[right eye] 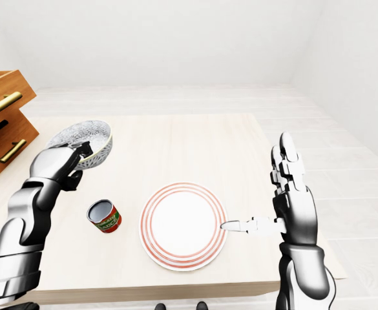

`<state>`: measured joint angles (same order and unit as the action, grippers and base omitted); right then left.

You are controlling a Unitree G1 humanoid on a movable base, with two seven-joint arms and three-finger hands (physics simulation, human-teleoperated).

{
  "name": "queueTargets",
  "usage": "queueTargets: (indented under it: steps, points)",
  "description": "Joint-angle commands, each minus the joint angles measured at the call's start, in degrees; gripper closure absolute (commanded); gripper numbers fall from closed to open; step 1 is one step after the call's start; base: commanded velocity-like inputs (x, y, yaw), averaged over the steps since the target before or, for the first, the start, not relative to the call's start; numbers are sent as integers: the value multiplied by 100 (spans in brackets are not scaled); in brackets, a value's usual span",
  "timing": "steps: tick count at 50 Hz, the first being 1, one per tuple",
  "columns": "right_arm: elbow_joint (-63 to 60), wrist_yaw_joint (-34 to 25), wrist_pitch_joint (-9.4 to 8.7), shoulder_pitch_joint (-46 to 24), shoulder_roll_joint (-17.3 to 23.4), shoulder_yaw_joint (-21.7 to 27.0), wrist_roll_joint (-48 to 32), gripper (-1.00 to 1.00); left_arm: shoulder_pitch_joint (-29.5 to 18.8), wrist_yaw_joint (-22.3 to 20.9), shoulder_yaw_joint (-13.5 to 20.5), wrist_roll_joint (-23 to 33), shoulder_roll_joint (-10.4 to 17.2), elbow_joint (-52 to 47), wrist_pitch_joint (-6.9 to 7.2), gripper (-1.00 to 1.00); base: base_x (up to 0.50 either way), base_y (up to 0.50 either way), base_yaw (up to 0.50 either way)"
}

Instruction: Put the bowl on the plate.

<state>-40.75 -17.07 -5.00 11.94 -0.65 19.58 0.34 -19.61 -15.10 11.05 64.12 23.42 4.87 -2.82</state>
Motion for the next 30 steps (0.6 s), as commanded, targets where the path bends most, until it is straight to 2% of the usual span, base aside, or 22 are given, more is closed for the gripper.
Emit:
queueTargets:
  steps: [1,7,12,16,20,30]
  points:
    - [131,7,0,-6,13,31,34,-100,-85,-296,-96,237,-208,-749,116,100,0,0,0]
    - [249,7,0,-42,29,46,68,-100,-105,-527,-206,381,-382,-1118,172,100,0,0,0]
    - [303,18,0,-23,31,16,56,-100,-56,-681,-379,555,-575,-1464,143,100,0,0,0]
    - [256,-17,0,40,19,53,120,-100,-179,-986,-480,566,-762,-1576,173,100,0,0,0]
    - [200,-84,0,165,-34,28,138,-100,-237,-1042,-605,653,-911,-1619,195,100,0,0,0]
    - [108,-205,0,264,-91,88,162,-100,-120,-1220,-795,760,-1197,-1986,147,100,0,0,0]
